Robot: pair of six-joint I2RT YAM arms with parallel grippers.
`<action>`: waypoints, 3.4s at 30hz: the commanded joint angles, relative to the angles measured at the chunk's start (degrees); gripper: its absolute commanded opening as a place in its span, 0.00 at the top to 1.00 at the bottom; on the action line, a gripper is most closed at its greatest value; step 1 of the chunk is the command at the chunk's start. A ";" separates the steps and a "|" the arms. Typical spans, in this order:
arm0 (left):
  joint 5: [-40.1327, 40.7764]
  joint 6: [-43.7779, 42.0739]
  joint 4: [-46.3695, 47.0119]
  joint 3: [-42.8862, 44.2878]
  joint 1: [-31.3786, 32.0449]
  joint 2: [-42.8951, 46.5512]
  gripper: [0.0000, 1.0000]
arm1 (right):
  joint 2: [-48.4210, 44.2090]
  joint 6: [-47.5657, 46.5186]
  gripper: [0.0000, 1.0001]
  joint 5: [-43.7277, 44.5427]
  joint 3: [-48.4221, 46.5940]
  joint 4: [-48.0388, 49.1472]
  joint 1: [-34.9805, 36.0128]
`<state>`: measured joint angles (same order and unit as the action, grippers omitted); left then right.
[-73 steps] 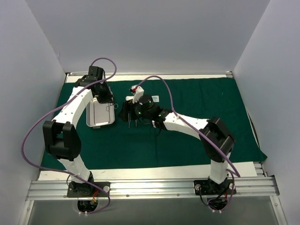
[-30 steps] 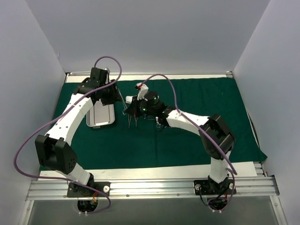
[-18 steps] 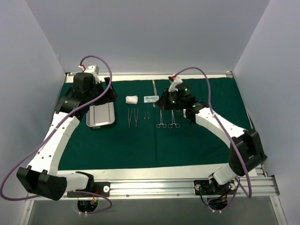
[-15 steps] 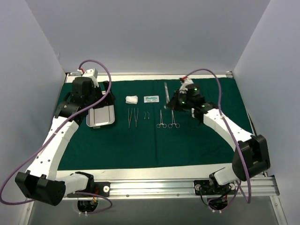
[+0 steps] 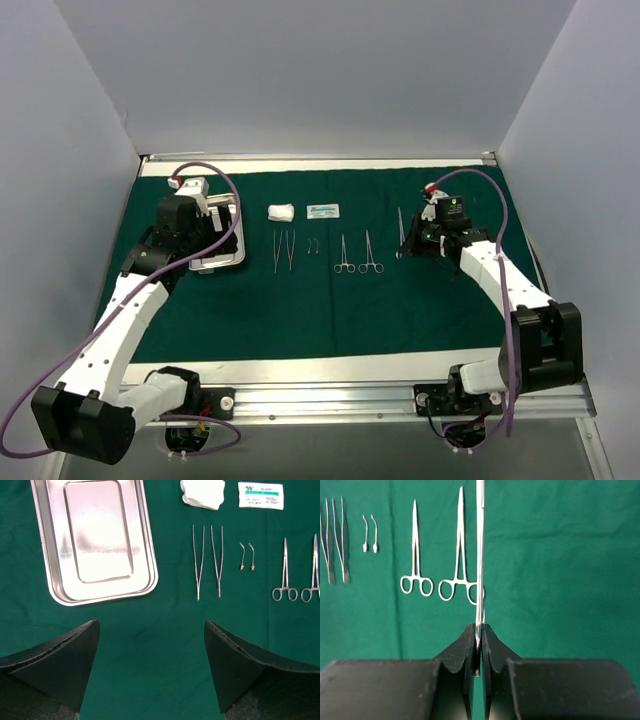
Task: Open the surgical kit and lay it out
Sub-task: Place the medical item in the surgical kit.
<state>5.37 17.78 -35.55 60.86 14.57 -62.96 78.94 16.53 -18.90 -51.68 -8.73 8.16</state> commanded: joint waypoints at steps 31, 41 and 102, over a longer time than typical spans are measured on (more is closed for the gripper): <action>4.74 -2.22 2.68 -2.15 1.78 2.58 0.06 | 14.84 -0.45 1.00 -17.67 5.36 16.64 -5.88; 4.57 -2.22 2.68 -2.24 1.78 2.14 0.06 | 17.12 1.31 1.00 -18.28 7.30 18.22 -7.02; 3.51 -1.61 3.56 -2.68 0.64 1.17 0.06 | -6.40 6.40 0.32 8.86 6.69 -1.53 -9.39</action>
<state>9.17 16.08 -35.24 57.95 15.57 -61.80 78.83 21.74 -16.95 -42.35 -3.86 -1.45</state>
